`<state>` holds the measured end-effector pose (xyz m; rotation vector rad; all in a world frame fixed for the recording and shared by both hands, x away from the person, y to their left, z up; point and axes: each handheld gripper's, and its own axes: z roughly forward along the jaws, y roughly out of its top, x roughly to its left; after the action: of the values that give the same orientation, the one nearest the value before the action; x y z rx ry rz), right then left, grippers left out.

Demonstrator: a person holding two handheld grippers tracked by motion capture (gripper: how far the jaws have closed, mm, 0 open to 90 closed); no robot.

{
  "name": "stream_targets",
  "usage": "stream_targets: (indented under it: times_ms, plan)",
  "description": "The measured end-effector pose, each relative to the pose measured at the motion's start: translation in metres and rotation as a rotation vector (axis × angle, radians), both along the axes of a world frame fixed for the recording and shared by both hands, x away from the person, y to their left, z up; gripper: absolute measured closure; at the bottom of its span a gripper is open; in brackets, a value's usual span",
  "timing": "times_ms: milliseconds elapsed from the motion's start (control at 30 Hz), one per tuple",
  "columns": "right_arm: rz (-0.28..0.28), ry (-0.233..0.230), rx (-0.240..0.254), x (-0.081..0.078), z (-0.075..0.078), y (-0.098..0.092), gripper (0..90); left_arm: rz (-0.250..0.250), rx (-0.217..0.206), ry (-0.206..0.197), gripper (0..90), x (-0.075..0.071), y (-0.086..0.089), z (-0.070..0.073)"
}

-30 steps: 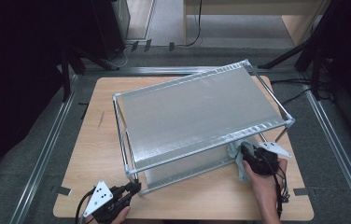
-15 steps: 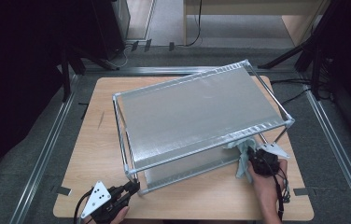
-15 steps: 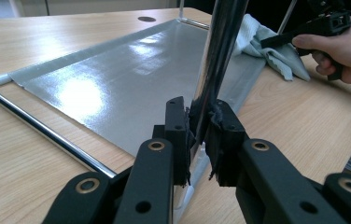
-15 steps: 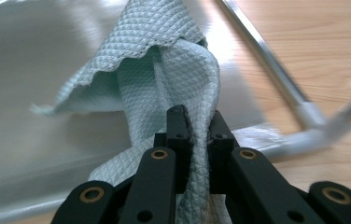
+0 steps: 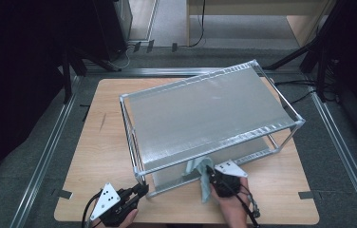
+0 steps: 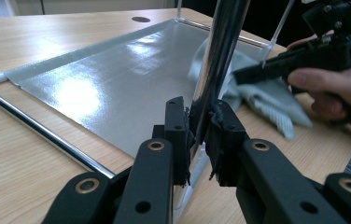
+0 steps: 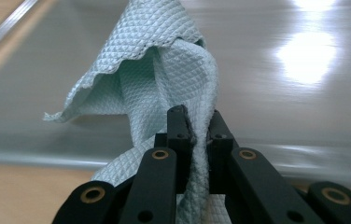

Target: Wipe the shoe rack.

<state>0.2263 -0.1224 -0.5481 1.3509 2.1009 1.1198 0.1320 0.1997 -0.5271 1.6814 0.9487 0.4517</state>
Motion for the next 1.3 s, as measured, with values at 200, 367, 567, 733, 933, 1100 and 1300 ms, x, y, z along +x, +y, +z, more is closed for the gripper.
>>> stream_targets:
  times_ms: [200, 367, 567, 733, 933, 1100, 1300]
  plan:
    - [0.157, 0.007, 0.025, -0.026, -0.002, 0.052, 83.9, -0.027, 0.001, -0.001, 79.3, 0.002, -0.008, 0.000]
    - [0.237, -0.019, -0.020, -0.035, -0.001, 0.072, 83.9, -0.035, 0.005, -0.004, 79.5, 0.003, -0.009, 0.000]
    - [0.136, -0.018, -0.047, -0.017, 0.000, 0.035, 83.9, -0.040, 0.009, -0.004, 79.6, 0.004, -0.009, 0.000]
    - [-0.012, 0.005, -0.046, 0.009, 0.003, -0.019, 83.9, -0.044, 0.009, -0.004, 79.6, 0.004, -0.009, 0.000]
    - [-0.180, 0.004, -0.053, 0.036, 0.004, -0.083, 83.9, -0.049, 0.011, -0.006, 79.7, 0.004, -0.008, 0.000]
    - [-0.325, -0.011, -0.044, 0.051, 0.006, -0.131, 83.7, -0.048, 0.012, -0.007, 79.7, 0.004, -0.008, -0.001]
    - [-0.352, -0.028, -0.057, 0.051, 0.004, -0.135, 83.6, -0.050, 0.006, -0.002, 79.6, 0.004, -0.008, -0.001]
